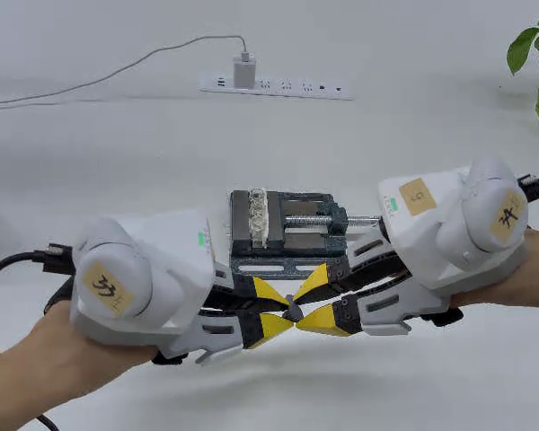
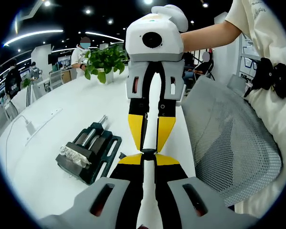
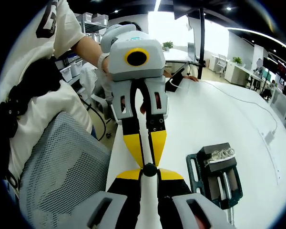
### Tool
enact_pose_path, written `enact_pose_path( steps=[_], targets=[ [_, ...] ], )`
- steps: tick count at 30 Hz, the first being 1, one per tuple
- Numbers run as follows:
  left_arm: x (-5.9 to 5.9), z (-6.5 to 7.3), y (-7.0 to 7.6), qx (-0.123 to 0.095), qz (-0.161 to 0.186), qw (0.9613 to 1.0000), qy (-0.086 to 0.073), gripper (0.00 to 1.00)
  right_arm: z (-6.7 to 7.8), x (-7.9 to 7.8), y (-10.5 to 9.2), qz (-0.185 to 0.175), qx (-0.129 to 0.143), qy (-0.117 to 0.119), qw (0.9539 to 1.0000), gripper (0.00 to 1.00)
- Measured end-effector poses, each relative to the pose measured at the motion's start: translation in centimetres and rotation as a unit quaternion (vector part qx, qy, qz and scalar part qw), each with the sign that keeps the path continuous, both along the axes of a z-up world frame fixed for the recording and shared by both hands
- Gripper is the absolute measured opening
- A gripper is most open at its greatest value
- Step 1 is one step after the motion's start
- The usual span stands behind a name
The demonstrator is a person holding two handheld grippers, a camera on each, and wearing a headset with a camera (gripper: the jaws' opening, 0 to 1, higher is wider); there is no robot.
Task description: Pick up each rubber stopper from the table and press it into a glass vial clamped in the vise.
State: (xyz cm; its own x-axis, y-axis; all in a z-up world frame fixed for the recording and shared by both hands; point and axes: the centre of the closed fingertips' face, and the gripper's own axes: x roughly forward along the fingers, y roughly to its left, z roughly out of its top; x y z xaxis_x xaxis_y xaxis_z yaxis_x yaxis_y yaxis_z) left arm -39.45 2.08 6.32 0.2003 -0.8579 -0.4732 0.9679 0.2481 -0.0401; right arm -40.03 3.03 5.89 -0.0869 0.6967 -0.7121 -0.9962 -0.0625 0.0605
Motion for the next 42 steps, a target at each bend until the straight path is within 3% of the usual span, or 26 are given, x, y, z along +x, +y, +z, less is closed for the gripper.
enact_pose_path(
  steps=[8,20,35,42],
  targets=[
    [0.1,0.2,0.1,-0.006,0.004,1.0,0.002,0.04,0.2,0.1,0.0,0.007,0.002,-0.007,0.9999,0.08],
    [-0.3,-0.1,-0.1,-0.012,-0.002,0.9999,0.004,0.04,0.0,-0.4,-0.2,0.013,-0.011,0.01,0.9998,0.07],
    [-0.4,-0.6,-0.1,-0.013,0.003,0.9999,0.006,0.05,-0.5,-0.4,-0.1,0.024,-0.024,0.003,0.9994,0.07],
    [-0.4,-0.9,0.2,-0.011,0.011,0.9998,0.007,0.17,-0.5,0.3,-0.1,0.014,-0.025,0.001,0.9996,0.07]
  ],
)
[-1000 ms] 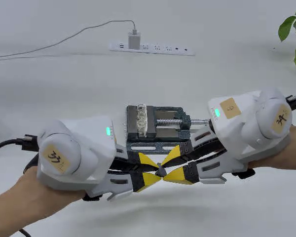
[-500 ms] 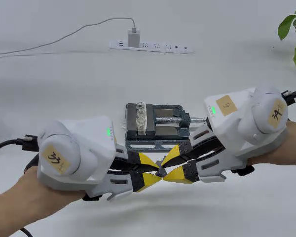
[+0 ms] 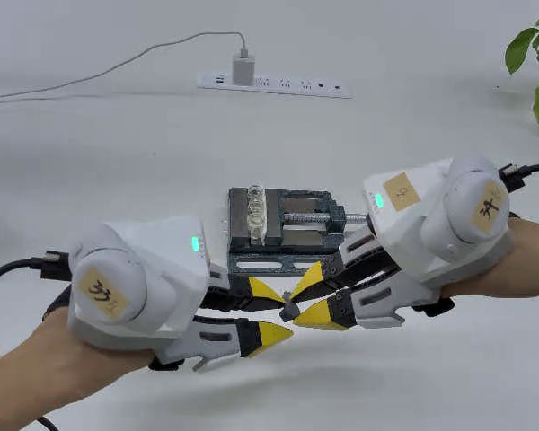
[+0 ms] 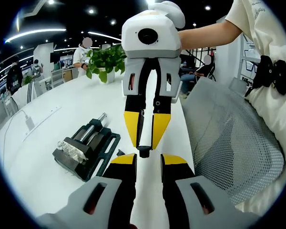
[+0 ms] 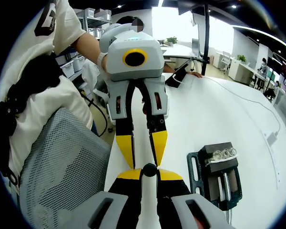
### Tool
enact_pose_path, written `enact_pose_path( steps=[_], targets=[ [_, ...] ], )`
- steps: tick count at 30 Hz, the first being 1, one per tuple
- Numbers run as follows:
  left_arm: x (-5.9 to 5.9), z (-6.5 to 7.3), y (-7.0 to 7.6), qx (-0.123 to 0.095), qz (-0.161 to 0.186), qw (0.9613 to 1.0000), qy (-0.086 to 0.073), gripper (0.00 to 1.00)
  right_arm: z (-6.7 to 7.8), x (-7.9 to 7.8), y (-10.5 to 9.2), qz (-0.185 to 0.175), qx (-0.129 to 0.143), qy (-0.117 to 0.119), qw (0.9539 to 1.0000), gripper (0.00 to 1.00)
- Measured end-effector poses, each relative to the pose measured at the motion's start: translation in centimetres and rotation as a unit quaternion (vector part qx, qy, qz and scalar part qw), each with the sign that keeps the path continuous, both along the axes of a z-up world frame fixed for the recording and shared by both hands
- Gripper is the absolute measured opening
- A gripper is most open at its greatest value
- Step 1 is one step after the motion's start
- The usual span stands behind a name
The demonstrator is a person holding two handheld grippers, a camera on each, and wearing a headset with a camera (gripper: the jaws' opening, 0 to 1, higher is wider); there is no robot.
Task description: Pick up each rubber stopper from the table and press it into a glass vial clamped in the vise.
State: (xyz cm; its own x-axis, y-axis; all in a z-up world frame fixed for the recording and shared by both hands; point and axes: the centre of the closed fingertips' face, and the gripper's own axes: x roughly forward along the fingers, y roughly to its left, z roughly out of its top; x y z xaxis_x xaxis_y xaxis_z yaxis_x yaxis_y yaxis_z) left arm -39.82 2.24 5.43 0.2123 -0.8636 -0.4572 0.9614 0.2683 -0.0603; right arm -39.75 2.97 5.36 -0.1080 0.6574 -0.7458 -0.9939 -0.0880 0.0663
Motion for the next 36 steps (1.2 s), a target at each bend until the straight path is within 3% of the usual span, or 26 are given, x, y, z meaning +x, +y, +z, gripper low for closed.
enact_pose_path(
  steps=[5,9,13,20,23,36],
  targets=[
    [0.6,-0.5,0.7,-0.003,0.033,0.9994,0.006,0.33,-0.2,0.2,-0.2,-0.003,-0.004,-0.001,1.0,0.07],
    [1.1,-1.2,1.6,-0.005,0.064,0.9978,0.016,0.52,-0.3,0.2,-0.3,-0.002,-0.007,0.0,1.0,0.07],
    [1.6,-1.8,2.6,-0.001,0.089,0.9959,0.013,0.68,-0.5,0.2,-0.4,-0.003,-0.009,0.003,1.0,0.07],
    [2.4,-2.1,4.1,-0.007,0.136,0.9904,0.019,0.85,-0.6,0.1,-0.4,-0.002,-0.012,0.005,0.9999,0.07],
    [2.8,-2.1,4.6,-0.012,0.155,0.9875,0.027,0.99,-0.6,0.2,-0.4,-0.002,-0.012,0.003,0.9999,0.07],
    [3.1,-2.1,6.4,-0.013,0.189,0.9815,0.03,0.99,-0.7,1.2,-1.0,-0.005,-0.029,-0.001,0.9996,0.06]
  ],
)
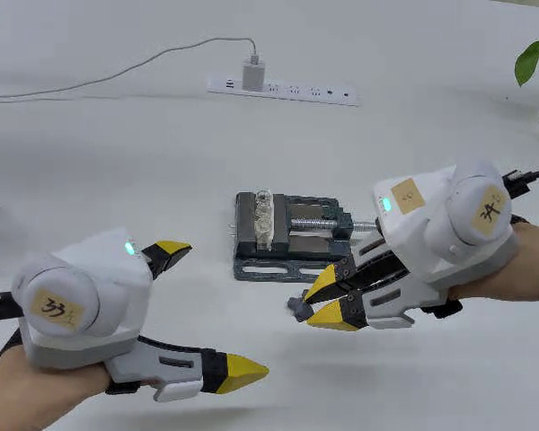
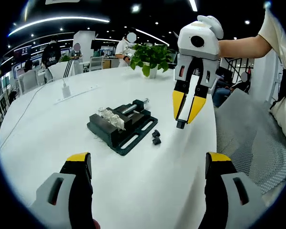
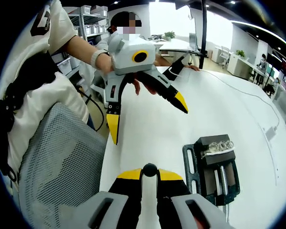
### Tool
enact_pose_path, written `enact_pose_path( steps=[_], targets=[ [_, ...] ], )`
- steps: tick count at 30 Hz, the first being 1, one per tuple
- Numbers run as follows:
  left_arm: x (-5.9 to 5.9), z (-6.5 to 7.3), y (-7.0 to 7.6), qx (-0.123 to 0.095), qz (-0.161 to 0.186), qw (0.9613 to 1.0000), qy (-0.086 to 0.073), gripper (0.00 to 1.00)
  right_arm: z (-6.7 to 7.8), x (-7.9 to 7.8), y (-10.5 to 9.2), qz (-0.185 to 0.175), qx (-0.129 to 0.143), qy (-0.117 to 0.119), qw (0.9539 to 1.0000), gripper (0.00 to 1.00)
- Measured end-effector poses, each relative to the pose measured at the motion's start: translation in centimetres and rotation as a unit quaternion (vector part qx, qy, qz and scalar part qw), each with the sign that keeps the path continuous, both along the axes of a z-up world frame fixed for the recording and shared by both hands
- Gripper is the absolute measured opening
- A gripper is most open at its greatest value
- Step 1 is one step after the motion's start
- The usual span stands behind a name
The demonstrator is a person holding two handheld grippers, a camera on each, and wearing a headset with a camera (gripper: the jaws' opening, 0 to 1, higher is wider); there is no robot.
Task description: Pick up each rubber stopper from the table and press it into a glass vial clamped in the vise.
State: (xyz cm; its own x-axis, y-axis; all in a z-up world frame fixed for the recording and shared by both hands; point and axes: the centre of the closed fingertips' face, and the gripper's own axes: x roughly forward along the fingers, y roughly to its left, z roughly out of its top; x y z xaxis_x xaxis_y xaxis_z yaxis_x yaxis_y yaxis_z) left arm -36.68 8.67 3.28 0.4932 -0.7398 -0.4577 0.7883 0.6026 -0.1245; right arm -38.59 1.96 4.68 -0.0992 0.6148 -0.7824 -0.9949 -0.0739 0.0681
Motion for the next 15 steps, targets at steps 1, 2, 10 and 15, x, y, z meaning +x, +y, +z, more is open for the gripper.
enact_pose_path(
  steps=[1,2,10,15],
  targets=[
    [0.0,0.0,0.1,0.001,0.004,1.0,0.0,0.99,0.1,0.2,-0.1,0.001,-0.003,0.001,1.0,0.06],
    [0.1,-0.1,0.3,0.002,0.006,1.0,0.001,0.99,0.2,0.4,-0.1,0.001,-0.003,-0.001,1.0,0.06],
    [0.3,0.1,1.1,0.002,0.023,0.9997,0.001,0.99,1.1,2.9,-0.3,0.016,-0.027,-0.012,0.9994,0.06],
    [0.4,0.2,1.3,0.007,0.028,0.9996,-0.002,0.99,1.5,4.8,-0.3,0.027,-0.041,-0.025,0.9985,0.06]
  ],
)
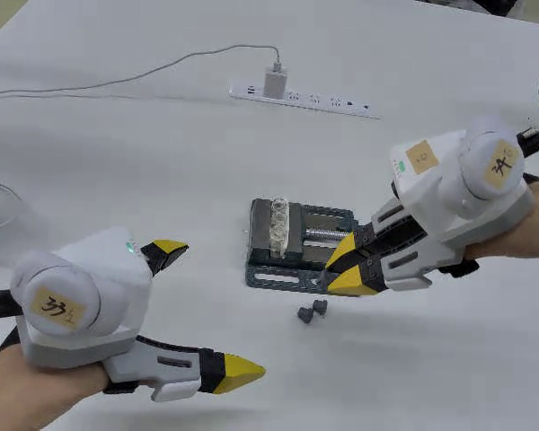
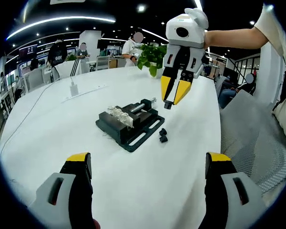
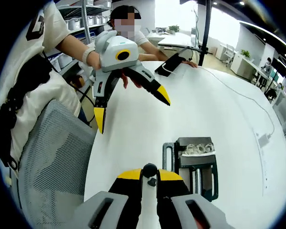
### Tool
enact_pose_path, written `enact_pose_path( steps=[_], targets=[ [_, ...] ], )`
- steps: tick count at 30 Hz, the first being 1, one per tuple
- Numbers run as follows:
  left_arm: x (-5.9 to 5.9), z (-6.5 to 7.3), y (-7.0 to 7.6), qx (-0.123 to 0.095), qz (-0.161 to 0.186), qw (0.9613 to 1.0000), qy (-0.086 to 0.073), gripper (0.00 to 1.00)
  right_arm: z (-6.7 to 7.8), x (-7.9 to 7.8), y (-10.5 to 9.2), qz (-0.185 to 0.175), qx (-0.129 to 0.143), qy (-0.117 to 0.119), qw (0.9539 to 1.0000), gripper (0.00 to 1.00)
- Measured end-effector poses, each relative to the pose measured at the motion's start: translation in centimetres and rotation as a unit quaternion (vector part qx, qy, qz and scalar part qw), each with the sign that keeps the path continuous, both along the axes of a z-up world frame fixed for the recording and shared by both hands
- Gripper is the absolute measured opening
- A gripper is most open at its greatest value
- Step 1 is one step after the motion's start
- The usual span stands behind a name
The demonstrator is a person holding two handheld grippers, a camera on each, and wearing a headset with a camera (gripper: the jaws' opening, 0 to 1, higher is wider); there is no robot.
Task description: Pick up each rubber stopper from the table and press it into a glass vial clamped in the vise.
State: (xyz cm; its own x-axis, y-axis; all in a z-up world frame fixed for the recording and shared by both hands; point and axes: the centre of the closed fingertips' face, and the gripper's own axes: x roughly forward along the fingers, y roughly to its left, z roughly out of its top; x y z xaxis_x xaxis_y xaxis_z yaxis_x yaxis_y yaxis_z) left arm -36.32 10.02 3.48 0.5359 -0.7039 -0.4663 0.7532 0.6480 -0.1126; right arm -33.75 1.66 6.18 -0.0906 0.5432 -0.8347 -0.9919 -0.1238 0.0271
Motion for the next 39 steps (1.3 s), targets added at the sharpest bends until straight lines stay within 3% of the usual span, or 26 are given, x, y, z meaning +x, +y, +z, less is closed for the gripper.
enact_pose_path(
  steps=[7,21,34,39],
  targets=[
    [0.2,-0.1,0.1,0.002,0.005,1.0,0.001,0.99,0.4,3.4,0.1,0.021,-0.027,-0.021,0.9992,0.06],
    [0.5,-0.7,-0.1,0.003,0.008,1.0,0.005,0.99,0.2,8.9,1.6,0.065,-0.086,-0.084,0.9907,0.06],
    [-0.1,-1.4,-0.6,0.003,0.004,0.9999,0.014,0.99,-1.6,11.0,2.6,0.075,-0.131,-0.1,0.9835,0.06],
    [-0.2,-1.6,-0.7,0.003,0.006,0.9999,0.015,0.99,-1.3,11.3,3.3,0.084,-0.137,-0.105,0.9813,0.06]
  ],
)
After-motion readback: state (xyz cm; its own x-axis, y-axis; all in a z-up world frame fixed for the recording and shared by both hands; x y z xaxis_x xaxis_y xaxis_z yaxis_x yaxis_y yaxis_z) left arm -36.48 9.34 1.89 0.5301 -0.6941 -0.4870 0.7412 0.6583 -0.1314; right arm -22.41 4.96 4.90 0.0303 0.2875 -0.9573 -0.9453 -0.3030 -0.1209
